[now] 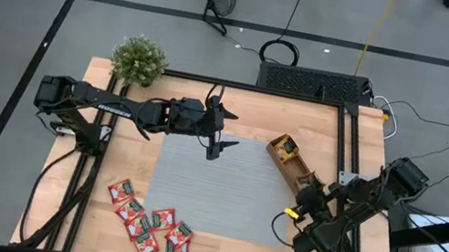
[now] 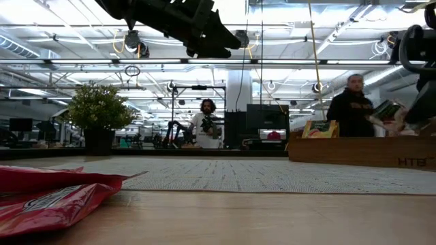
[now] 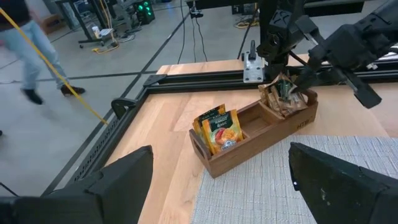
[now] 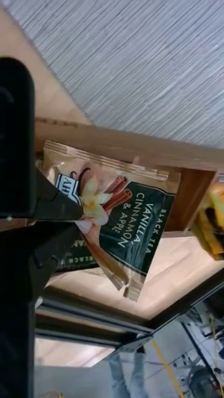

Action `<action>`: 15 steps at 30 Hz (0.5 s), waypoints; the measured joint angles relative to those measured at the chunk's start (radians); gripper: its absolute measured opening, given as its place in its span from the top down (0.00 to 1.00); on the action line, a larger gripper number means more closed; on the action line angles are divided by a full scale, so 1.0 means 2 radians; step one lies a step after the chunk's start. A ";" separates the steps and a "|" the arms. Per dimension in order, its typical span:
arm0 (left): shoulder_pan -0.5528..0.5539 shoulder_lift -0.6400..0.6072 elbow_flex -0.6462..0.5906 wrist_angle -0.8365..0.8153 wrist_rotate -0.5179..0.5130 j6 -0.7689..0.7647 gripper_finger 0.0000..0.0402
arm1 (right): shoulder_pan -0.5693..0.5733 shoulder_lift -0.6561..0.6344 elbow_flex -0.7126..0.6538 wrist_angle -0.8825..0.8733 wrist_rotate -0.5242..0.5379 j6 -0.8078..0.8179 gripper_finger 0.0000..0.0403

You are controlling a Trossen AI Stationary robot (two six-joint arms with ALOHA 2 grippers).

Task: Pick & Place Tea
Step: Put the brown tea bag into the right section of the wooden organizer

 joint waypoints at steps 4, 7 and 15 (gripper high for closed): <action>0.000 0.000 0.000 0.000 0.000 0.000 0.09 | 0.000 0.000 0.000 -0.002 -0.008 -0.009 1.00; 0.000 0.000 0.000 0.000 0.000 0.000 0.09 | 0.000 0.000 0.000 -0.006 -0.034 -0.012 1.00; 0.000 0.000 0.000 0.000 0.000 0.000 0.09 | 0.000 0.000 0.000 -0.002 -0.043 -0.013 1.00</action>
